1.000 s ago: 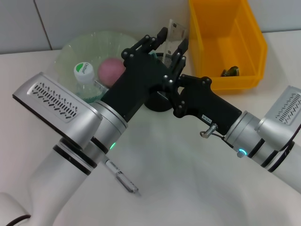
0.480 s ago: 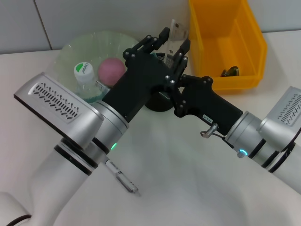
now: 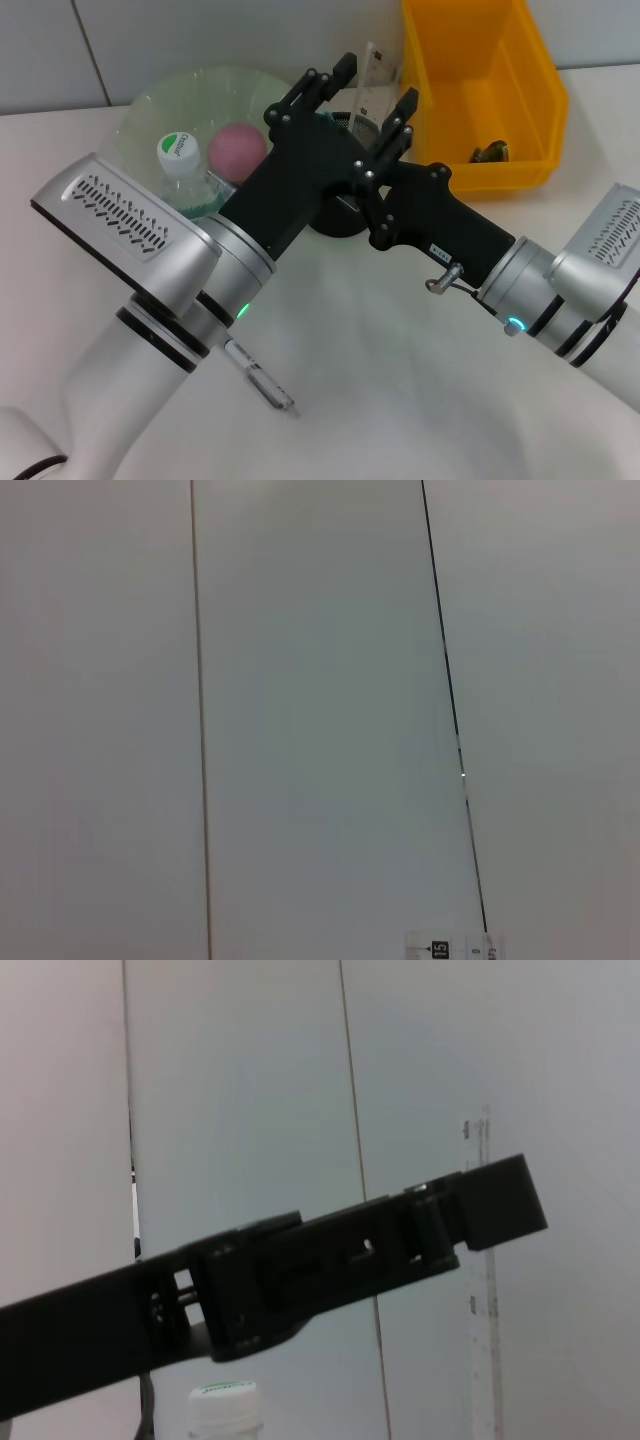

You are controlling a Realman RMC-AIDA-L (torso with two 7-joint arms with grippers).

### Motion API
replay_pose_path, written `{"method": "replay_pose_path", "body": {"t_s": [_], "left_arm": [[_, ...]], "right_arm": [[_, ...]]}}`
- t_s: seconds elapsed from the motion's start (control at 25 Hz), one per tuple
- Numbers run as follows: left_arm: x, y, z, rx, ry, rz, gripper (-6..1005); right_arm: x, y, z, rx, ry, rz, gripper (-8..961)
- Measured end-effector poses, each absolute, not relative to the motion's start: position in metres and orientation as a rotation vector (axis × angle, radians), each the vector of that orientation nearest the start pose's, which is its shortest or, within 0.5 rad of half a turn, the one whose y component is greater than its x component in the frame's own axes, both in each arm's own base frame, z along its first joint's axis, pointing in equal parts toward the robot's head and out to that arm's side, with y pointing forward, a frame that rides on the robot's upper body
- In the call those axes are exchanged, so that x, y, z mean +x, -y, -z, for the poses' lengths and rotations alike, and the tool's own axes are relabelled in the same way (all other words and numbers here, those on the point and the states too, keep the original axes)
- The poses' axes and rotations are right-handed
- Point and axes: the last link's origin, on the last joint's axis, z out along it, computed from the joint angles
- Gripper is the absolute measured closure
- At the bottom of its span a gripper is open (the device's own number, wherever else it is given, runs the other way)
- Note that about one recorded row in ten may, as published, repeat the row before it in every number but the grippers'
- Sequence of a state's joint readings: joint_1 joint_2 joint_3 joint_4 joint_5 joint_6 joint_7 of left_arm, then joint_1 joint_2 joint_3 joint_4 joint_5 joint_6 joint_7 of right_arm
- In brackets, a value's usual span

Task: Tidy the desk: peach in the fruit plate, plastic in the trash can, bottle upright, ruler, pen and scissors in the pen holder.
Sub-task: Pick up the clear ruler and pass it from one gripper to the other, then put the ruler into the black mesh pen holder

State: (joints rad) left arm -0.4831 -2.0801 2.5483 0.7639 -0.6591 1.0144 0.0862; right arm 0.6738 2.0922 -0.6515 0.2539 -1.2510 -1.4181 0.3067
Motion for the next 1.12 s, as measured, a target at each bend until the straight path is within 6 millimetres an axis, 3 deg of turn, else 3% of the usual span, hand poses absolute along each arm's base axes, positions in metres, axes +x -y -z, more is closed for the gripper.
{"method": "replay_pose_path", "body": {"t_s": [0.36, 0.72, 1.12], "left_arm": [[-0.135, -0.305, 0.108, -2.051, 0.186, 1.13, 214], [-0.143, -0.298, 0.104, -2.039, 0.214, 1.162, 213], [-0.145, -0.293, 0.101, -2.022, 0.206, 1.185, 213]], "right_arm": [[0.236, -0.318, 0.078, -2.105, -0.381, -1.048, 913], [0.233, -0.33, 0.06, -2.022, -0.324, -1.087, 901], [0.232, -0.366, 0.055, -2.046, -0.396, -0.999, 888]]}}
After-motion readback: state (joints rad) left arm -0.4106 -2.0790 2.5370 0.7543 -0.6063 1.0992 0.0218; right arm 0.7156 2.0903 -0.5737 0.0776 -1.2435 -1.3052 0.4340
